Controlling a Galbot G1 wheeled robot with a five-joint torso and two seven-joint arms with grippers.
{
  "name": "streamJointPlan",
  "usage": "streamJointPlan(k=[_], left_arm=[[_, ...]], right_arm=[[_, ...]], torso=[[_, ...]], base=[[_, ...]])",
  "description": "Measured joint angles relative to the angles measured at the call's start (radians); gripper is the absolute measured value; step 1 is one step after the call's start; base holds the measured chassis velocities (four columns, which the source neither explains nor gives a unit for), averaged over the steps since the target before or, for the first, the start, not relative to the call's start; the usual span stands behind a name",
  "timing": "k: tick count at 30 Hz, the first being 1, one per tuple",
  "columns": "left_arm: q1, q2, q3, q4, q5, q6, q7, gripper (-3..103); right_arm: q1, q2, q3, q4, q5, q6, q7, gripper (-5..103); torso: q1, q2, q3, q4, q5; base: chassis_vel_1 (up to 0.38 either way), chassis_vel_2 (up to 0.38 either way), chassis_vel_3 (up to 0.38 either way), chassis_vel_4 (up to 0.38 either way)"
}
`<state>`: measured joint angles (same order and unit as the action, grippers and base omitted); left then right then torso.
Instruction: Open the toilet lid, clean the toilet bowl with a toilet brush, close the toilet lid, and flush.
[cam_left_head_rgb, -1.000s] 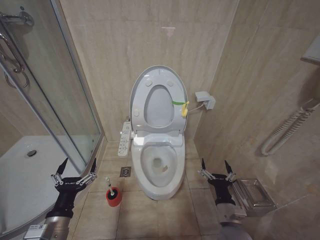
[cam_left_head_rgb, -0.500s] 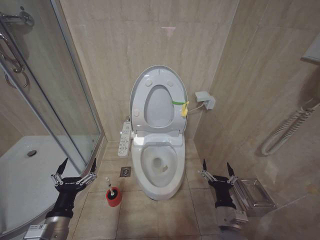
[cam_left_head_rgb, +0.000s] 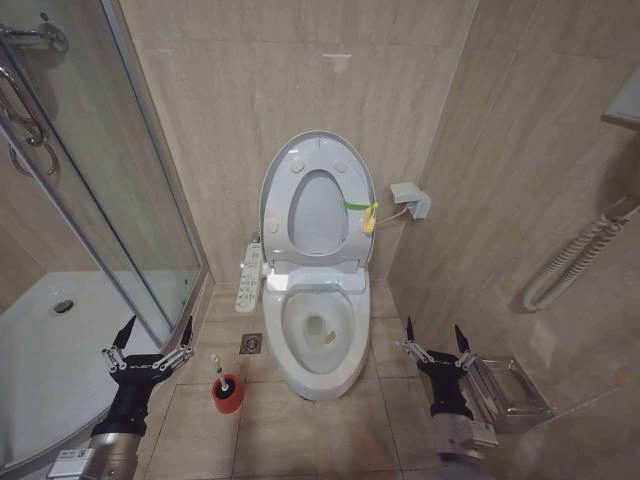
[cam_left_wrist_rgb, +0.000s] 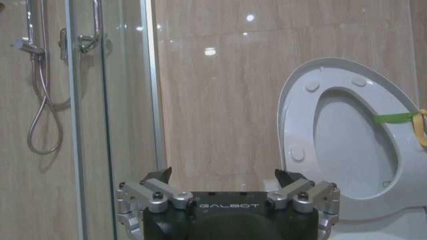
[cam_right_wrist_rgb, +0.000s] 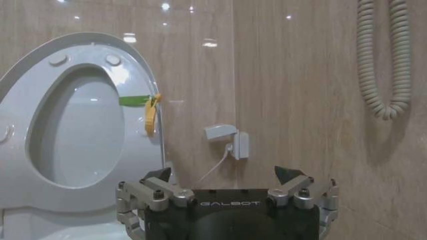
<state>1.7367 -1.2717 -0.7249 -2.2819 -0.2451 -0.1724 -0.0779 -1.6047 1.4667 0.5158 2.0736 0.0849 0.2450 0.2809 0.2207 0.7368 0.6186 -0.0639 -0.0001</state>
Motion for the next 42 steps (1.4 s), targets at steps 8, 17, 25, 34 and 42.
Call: streamJointPlan(k=[8, 17, 25, 34, 42], left_arm=[[0.000, 0.000, 0.000, 0.000, 0.000, 0.000, 0.000, 100], [0.000, 0.000, 0.000, 0.000, 0.000, 0.000, 0.000, 100], [0.000, 0.000, 0.000, 0.000, 0.000, 0.000, 0.000, 100], [0.000, 0.000, 0.000, 0.000, 0.000, 0.000, 0.000, 100], [0.000, 0.000, 0.000, 0.000, 0.000, 0.000, 0.000, 100]], right_arm=[[0.000, 0.000, 0.000, 0.000, 0.000, -0.001, 0.001, 100], [0.001, 0.000, 0.000, 0.000, 0.000, -0.001, 0.002, 100], [0.001, 0.000, 0.000, 0.000, 0.001, -0.001, 0.002, 100], [0.001, 0.000, 0.000, 0.000, 0.001, -0.001, 0.002, 100], [0.001, 0.000, 0.000, 0.000, 0.001, -0.001, 0.002, 100]], torso=[[0.000, 0.000, 0.000, 0.0000, 0.0000], [0.000, 0.000, 0.000, 0.0000, 0.0000], [0.000, 0.000, 0.000, 0.0000, 0.0000], [0.000, 0.000, 0.000, 0.0000, 0.0000], [0.000, 0.000, 0.000, 0.0000, 0.0000]], base=[[0.000, 0.000, 0.000, 0.000], [0.000, 0.000, 0.000, 0.000], [0.000, 0.000, 0.000, 0.000], [0.000, 0.000, 0.000, 0.000], [0.000, 0.000, 0.000, 0.000]])
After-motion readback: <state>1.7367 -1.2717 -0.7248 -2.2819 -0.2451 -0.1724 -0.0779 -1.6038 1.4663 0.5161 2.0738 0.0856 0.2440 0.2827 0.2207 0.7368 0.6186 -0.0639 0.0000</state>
